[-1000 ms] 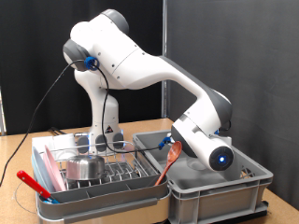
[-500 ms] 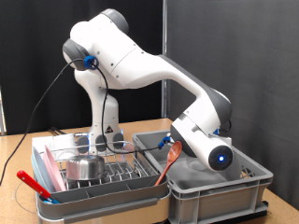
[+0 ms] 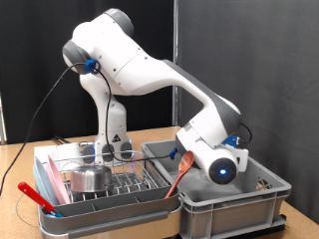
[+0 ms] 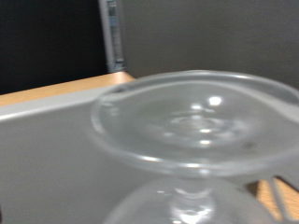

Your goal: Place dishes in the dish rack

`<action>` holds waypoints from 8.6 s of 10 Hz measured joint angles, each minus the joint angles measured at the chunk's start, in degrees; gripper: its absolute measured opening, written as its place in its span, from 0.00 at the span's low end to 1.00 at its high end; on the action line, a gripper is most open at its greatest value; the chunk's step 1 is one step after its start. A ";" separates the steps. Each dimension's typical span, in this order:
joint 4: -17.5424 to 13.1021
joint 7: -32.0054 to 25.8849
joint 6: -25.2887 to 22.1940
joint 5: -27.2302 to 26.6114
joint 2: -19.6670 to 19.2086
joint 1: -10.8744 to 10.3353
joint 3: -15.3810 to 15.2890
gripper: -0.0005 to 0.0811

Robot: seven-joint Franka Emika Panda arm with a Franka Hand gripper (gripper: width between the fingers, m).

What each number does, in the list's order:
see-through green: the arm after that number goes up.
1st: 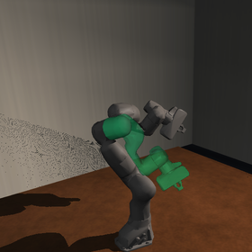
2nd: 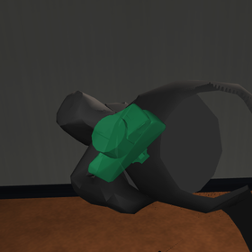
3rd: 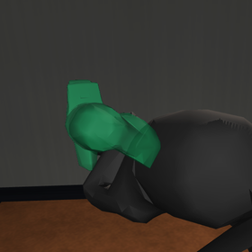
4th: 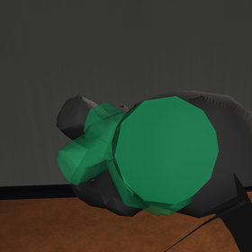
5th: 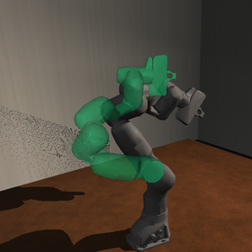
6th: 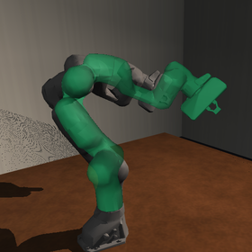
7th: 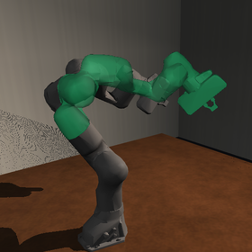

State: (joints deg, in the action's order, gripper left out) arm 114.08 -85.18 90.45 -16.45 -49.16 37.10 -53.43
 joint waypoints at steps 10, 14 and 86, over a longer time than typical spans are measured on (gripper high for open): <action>4.69 0.13 3.61 -1.23 0.88 2.90 -0.85 1.00; 6.75 -0.18 4.67 -2.63 0.89 3.05 -1.31 1.00; 2.04 -1.74 -15.22 -6.08 1.41 7.86 -11.23 0.14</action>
State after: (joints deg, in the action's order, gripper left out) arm 116.12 -86.92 75.23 -22.53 -47.76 44.96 -64.66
